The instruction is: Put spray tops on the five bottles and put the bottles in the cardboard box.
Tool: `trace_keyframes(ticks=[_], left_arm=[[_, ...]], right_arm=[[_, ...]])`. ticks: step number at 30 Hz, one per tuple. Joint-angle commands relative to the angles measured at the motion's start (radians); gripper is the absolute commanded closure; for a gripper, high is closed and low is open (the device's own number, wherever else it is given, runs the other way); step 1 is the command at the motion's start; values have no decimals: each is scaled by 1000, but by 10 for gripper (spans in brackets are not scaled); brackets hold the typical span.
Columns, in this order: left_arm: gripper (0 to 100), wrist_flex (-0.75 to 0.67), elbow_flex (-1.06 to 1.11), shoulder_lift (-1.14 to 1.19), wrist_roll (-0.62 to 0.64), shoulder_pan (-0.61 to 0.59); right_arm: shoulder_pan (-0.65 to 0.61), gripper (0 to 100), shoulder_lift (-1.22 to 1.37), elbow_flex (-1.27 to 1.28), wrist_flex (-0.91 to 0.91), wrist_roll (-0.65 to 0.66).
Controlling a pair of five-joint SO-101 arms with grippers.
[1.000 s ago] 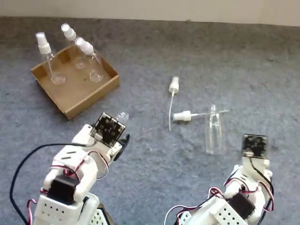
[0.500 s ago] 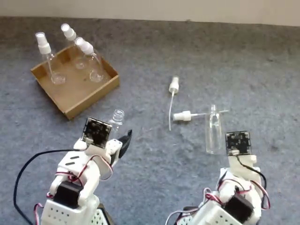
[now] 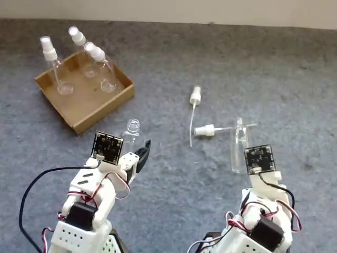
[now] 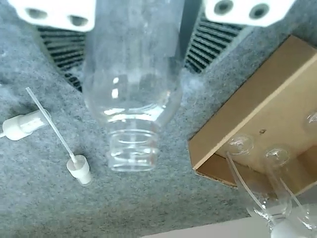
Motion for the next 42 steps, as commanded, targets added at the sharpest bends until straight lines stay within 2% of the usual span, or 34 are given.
trace_keyframes(ticks=[1,4,10,19,26,30,36,42], left_arm=[[888,-21,19,-18,14,4],[888,-21,21,-18,15,4],[888,-21,21,-18,15,5],[888,-21,21,-18,15,5],[888,-21,21,-18,15,5],[888,-21,21,-18,15,5],[888,-20,21,-18,15,5],[888,-20,21,-18,15,5]], right_arm=[[-42,991,-1,-64,2,11],[-54,991,1,-114,2,9],[-68,991,28,-263,4,-103],[-232,991,427,-372,4,-117],[-360,991,633,-524,-45,-299],[-421,991,711,-598,-99,-336],[-443,991,898,-704,-102,-345],[-461,991,1109,-909,-94,-483]])
